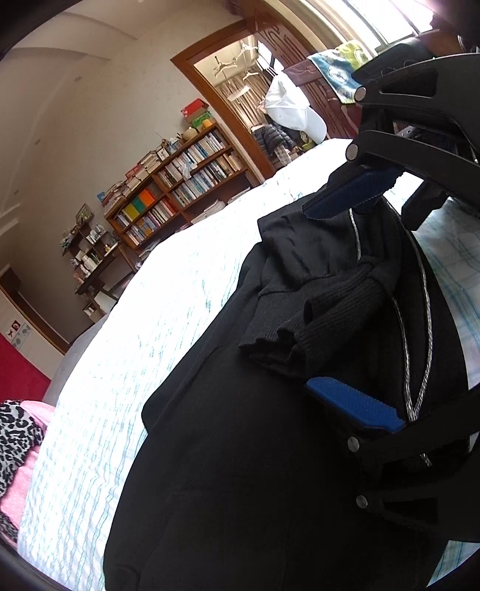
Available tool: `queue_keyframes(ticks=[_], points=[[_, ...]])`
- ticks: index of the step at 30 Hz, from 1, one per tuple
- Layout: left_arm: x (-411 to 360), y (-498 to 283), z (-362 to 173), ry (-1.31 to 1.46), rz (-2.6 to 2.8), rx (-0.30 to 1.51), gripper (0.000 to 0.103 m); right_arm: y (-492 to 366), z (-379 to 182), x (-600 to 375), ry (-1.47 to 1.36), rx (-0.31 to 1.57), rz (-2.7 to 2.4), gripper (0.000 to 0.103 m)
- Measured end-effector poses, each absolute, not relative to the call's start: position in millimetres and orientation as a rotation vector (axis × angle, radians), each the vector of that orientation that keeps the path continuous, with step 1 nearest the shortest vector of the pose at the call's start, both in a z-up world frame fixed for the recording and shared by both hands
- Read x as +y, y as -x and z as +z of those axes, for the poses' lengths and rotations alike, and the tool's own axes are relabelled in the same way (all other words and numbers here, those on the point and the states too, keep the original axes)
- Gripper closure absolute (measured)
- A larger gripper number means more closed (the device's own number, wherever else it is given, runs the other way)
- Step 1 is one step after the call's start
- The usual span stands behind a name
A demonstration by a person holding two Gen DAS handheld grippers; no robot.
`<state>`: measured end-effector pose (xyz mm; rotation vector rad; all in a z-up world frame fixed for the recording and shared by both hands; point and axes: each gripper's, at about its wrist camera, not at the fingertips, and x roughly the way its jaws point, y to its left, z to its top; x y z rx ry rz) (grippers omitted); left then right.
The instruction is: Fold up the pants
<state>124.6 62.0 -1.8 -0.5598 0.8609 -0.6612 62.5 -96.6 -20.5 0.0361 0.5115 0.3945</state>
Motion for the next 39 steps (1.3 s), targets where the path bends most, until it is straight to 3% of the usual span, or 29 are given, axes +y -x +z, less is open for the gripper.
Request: queue_keyframes(ticks=[10, 12, 13, 14, 19, 24, 31, 33, 35, 39], points=[[38, -154, -15, 0.628, -0.716, 1.041, 0.018, -43, -21, -167, -0.144, 0.462, 0.233, 0.044], [34, -159, -18, 0.618, -0.677, 1.058, 0.040, -43, -22, -181, -0.165, 0.462, 0.202, 0.044], [32, -161, -20, 0.602, -0.655, 1.065, 0.064, -41, -23, -188, -0.178, 0.460, 0.189, 0.044], [32, -162, -21, 0.588, -0.627, 1.065, 0.081, -40, -23, -194, -0.188, 0.457, 0.177, 0.044], [44, -148, 9, 0.551, -0.651, 0.867, 0.088, -36, -24, -214, -0.206, 0.465, 0.134, 0.044], [59, -112, 45, 0.402, -0.633, 0.620, 0.088, -46, -40, -228, -0.250, 0.558, 0.166, 0.044], [71, -127, -21, 0.385, -0.486, 0.878, 0.082, -55, -55, -221, -0.234, 0.667, 0.186, 0.044], [77, -125, -21, 0.416, -0.485, 0.863, 0.073, -53, -55, -219, -0.216, 0.670, 0.183, 0.044], [82, -121, -13, 0.437, -0.471, 0.812, 0.039, -51, -53, -220, -0.216, 0.665, 0.179, 0.044], [87, -110, 5, 0.424, -0.453, 0.744, 0.038, -49, -34, -220, -0.213, 0.608, 0.161, 0.044]])
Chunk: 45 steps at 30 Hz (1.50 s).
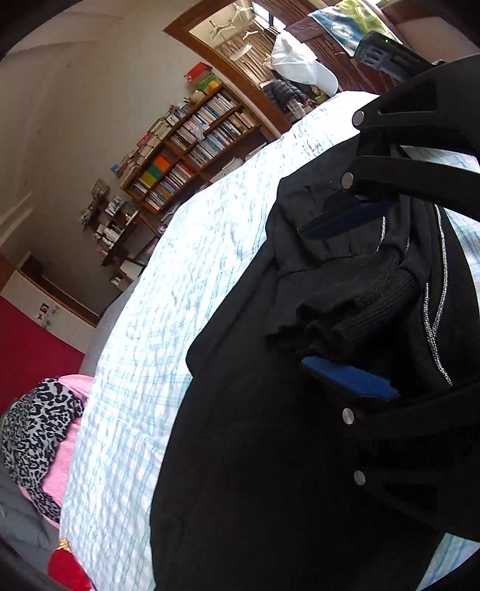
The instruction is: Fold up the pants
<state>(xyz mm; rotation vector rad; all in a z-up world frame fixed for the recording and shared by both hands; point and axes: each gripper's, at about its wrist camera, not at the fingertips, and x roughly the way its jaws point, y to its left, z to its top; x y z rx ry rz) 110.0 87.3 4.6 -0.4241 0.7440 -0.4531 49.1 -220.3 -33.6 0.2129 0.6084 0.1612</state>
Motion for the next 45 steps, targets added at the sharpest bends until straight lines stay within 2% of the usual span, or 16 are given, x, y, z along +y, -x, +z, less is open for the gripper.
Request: queue_keyframes(ticks=[5, 10, 15, 21, 25, 28, 45], points=[[79, -96, 21, 0.420, -0.482, 0.692, 0.038, -58, -14, -206, -0.188, 0.549, 0.194, 0.044], [63, -100, 25, 0.410, -0.530, 0.684, 0.038, -77, -19, -192, -0.167, 0.580, 0.210, 0.044], [52, -116, 7, 0.392, -0.499, 0.753, 0.038, -91, -33, -191, -0.155, 0.645, 0.189, 0.044], [65, -132, -29, 0.434, -0.389, 0.856, 0.044, -95, -45, -183, -0.107, 0.677, 0.174, 0.044], [63, -126, -28, 0.405, -0.371, 0.841, 0.044, -96, -48, -183, -0.108, 0.676, 0.175, 0.044], [67, -120, -22, 0.410, -0.355, 0.820, 0.038, -96, -50, -184, -0.113, 0.674, 0.179, 0.044], [182, -42, 5, 0.534, -0.079, 0.673, 0.034, -96, -52, -184, -0.103, 0.668, 0.166, 0.043]])
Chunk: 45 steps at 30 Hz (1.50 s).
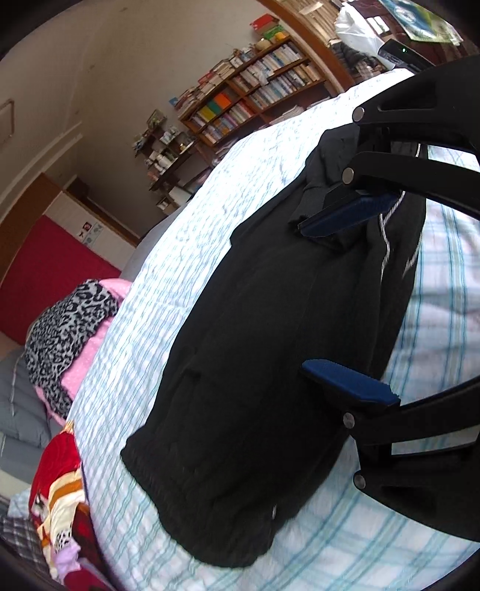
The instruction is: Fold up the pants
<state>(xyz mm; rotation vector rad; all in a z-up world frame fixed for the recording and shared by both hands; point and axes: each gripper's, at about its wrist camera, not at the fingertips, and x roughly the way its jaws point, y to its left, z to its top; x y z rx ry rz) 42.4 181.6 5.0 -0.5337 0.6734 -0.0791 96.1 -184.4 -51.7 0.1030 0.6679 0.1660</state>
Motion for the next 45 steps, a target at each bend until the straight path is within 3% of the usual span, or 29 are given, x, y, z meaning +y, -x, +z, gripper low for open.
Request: queue_keyframes(ticks=[12, 23, 37, 40, 43, 45], points=[[262, -6, -15, 0.677, 0.124, 0.686, 0.034, -96, -52, -181, -0.096, 0.662, 0.148, 0.043], [287, -44, -19, 0.856, 0.095, 0.659, 0.021, -96, -52, -177, -0.090, 0.654, 0.139, 0.043], [298, -70, -22, 0.772, 0.338, 0.673, 0.020, -95, -52, -178, -0.099, 0.647, 0.143, 0.043], [300, -73, -23, 0.805, 0.265, 0.671, 0.010, -94, -51, -178, -0.098, 0.646, 0.142, 0.043], [302, -77, -22, 0.844, 0.211, 0.664, 0.010, -94, -48, -178, -0.097, 0.645, 0.135, 0.043], [304, -78, -22, 0.860, 0.210, 0.656, 0.021, -91, -45, -176, -0.089, 0.636, 0.122, 0.043]])
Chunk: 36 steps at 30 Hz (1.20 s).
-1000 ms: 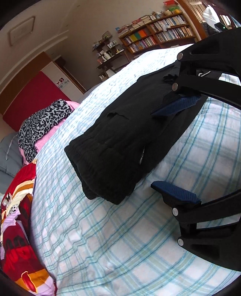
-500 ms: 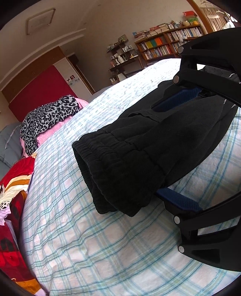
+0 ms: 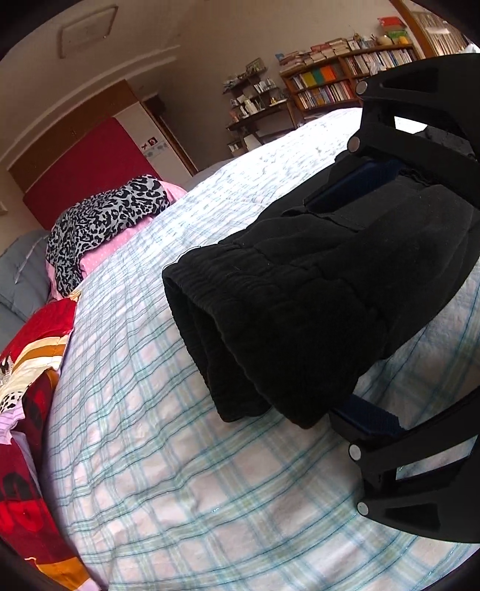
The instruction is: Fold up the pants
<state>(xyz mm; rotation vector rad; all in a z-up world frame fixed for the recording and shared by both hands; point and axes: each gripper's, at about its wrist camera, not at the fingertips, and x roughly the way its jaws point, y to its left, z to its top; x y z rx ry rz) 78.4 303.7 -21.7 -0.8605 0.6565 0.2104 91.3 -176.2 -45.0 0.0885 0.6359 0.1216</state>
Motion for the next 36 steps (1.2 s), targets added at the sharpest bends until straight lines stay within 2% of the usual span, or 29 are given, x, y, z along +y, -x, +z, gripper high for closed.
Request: queue_keyframes(ticks=[1, 2, 7, 14, 25, 36], points=[[306, -78, -23, 0.869, 0.217, 0.662, 0.040, -90, -43, -175, -0.088, 0.631, 0.117, 0.043], [308, -78, -26, 0.882, 0.218, 0.671, 0.053, -89, -42, -175, -0.092, 0.628, 0.116, 0.043], [307, -66, -23, 0.871, 0.192, 0.645, 0.062, -88, -39, -176, -0.117, 0.622, 0.117, 0.043], [286, -66, 13, 0.748, 0.164, 0.572, 0.070, -87, -38, -174, -0.127, 0.613, 0.117, 0.043], [203, -85, 80, 0.526, 0.006, 0.495, 0.077, -88, -39, -174, -0.141, 0.608, 0.131, 0.043], [120, -103, 91, 0.401, -0.128, 0.528, 0.077, -90, -44, -174, -0.151, 0.607, 0.146, 0.043]])
